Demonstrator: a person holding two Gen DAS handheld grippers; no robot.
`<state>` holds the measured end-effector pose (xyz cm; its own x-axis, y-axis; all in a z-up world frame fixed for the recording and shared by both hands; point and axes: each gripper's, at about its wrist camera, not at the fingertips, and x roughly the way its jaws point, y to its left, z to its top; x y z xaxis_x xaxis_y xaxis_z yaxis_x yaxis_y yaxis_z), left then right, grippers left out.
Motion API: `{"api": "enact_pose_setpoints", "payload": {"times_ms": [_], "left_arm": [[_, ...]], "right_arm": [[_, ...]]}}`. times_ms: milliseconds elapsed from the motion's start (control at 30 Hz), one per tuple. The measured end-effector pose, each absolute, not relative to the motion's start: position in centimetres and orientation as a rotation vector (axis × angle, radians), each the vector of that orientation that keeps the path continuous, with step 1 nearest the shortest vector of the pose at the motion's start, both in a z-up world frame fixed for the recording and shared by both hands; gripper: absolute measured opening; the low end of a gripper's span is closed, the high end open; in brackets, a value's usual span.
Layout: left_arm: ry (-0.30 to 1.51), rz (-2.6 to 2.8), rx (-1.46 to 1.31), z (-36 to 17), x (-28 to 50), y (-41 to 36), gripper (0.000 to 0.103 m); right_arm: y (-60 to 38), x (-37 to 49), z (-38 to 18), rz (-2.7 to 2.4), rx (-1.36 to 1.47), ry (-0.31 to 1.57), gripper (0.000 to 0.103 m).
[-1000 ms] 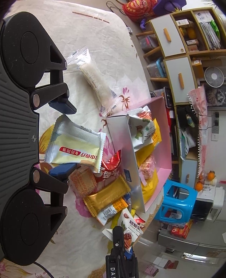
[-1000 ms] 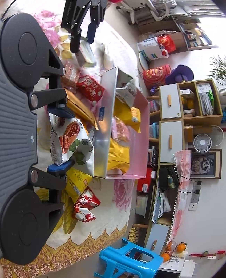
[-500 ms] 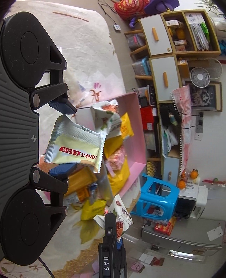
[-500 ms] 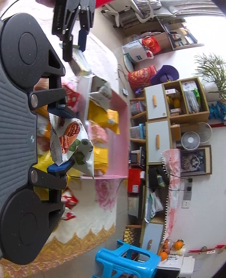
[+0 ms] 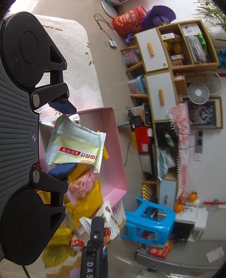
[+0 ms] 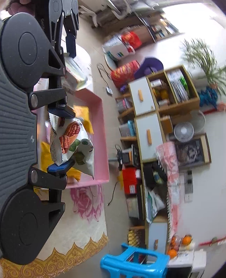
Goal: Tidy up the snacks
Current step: 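Lift both packets toward the pink box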
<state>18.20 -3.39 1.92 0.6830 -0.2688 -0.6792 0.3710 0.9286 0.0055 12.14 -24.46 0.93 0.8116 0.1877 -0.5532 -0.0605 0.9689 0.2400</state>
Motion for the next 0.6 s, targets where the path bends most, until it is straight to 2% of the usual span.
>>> {"api": "enact_pose_setpoints", "payload": {"times_ms": [367, 600], "left_arm": [[0.865, -0.233, 0.272, -0.2, 23.9, -7.4, 0.059], [0.861, -0.196, 0.283, -1.4, 25.7, -8.3, 0.06]], "right_arm": [[-26.3, 16.7, -1.6, 0.078, 0.263, 0.659, 0.044], [-26.6, 18.3, -2.4, 0.1, 0.259, 0.668, 0.044]]}}
